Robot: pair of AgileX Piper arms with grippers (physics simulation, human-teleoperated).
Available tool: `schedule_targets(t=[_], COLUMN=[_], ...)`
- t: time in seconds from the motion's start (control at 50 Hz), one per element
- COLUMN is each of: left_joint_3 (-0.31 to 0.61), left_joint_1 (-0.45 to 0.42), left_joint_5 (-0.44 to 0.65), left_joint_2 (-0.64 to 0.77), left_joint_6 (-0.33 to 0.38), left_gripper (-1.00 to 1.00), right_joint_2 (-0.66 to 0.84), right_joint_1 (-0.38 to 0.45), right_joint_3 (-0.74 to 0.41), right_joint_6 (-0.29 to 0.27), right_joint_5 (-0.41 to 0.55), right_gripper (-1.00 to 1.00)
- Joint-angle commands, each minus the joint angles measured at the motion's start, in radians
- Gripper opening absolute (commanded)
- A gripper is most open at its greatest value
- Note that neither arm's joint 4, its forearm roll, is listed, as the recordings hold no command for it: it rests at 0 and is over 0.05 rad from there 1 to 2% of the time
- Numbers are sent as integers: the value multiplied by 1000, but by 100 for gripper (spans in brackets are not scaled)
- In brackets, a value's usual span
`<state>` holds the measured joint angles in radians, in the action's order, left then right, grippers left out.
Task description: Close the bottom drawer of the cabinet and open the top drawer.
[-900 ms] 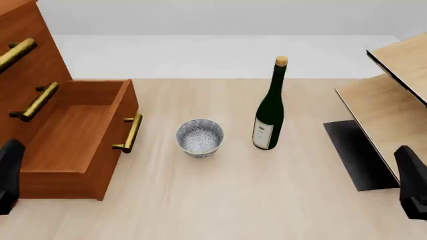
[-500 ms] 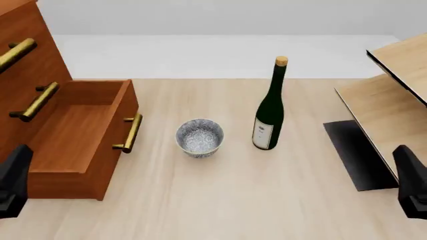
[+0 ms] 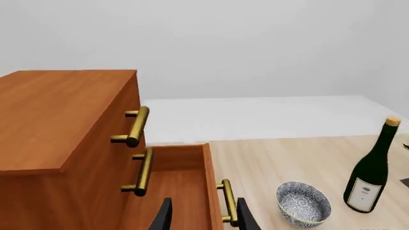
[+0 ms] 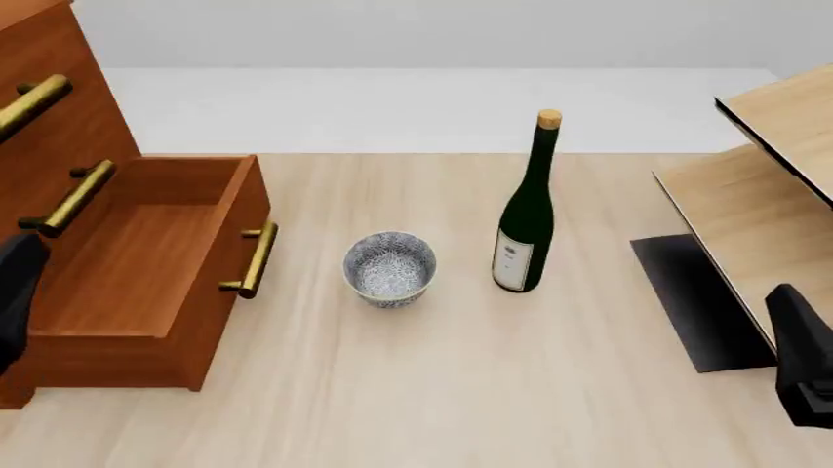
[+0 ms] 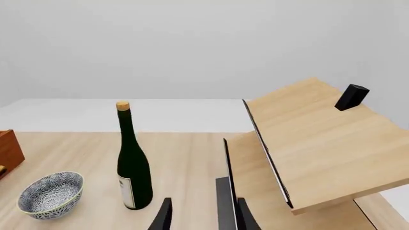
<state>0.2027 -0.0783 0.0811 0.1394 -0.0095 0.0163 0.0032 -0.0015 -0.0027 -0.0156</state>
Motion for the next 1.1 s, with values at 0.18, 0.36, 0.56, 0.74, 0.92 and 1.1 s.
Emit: schedule_targets(t=[0.18, 0.36, 0.56, 0.74, 0.92, 1.1], left_joint_3=[208, 275, 296, 246, 177, 105], left_joint_1=[-104, -261, -343, -375, -377, -396], left_joint_5=[123, 180, 185, 160, 103, 25], left_joint_2=[351, 372, 406, 435, 475, 541], left_joint_6=[-31, -155, -206, -245, -258, -285], left_gripper=[100, 100, 100, 100, 100, 100], right_joint_2=[-14, -15, -15, -15, -15, -15], right_joint_1=[0, 1, 1, 2, 4, 6], right_joint_3=[1, 1, 1, 1, 1, 1], right_joint_6=[2, 3, 3, 2, 2, 2], right_joint_5=[13, 14, 13, 14, 13, 14], right_gripper=[100, 100, 100, 100, 100, 100])
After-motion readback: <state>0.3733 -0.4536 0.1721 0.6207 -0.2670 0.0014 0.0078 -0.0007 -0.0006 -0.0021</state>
